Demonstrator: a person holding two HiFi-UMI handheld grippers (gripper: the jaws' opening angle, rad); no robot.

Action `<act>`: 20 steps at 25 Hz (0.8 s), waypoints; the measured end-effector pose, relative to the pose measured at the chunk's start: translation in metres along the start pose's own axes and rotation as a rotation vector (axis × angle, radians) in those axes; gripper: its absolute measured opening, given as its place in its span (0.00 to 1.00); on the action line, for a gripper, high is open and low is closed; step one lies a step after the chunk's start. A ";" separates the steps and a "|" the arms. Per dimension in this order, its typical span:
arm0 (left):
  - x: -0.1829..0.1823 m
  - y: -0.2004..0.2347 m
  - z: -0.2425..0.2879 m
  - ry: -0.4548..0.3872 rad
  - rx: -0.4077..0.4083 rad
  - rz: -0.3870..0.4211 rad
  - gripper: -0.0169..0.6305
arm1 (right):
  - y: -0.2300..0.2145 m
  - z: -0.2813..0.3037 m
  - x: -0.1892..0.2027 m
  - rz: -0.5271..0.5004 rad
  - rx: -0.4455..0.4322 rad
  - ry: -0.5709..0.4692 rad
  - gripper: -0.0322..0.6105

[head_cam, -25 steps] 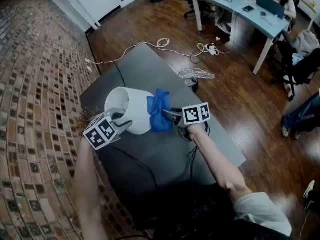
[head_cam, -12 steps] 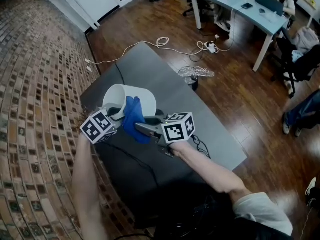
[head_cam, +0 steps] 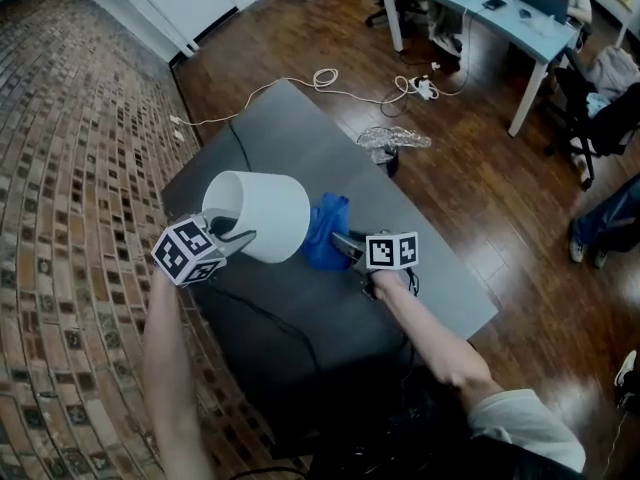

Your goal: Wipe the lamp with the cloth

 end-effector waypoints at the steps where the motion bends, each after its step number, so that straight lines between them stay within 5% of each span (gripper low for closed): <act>1: -0.002 -0.001 0.001 0.002 0.006 -0.003 0.15 | -0.007 0.004 0.003 0.022 0.002 0.011 0.18; 6: -0.017 -0.017 0.007 0.049 0.038 -0.004 0.11 | 0.017 0.035 0.017 0.121 -0.261 0.052 0.17; 9: -0.018 -0.035 0.005 0.007 0.053 -0.062 0.10 | 0.028 0.014 0.014 0.099 -0.362 0.079 0.17; 13: -0.012 -0.057 0.001 -0.110 0.080 -0.139 0.10 | 0.034 -0.020 0.005 0.010 -0.365 0.166 0.17; 20: -0.035 -0.076 -0.011 -0.114 0.067 -0.120 0.10 | 0.059 -0.052 0.004 -0.026 -0.391 0.251 0.17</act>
Point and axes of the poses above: the fingertips, and each gripper's own axes: z forward along the fingers, y to its left, x out of its underside, the point moved 7 cm from there along -z, backward along the fingers, and after that the axes turned 1 degree about -y, right-handed, at the moved point
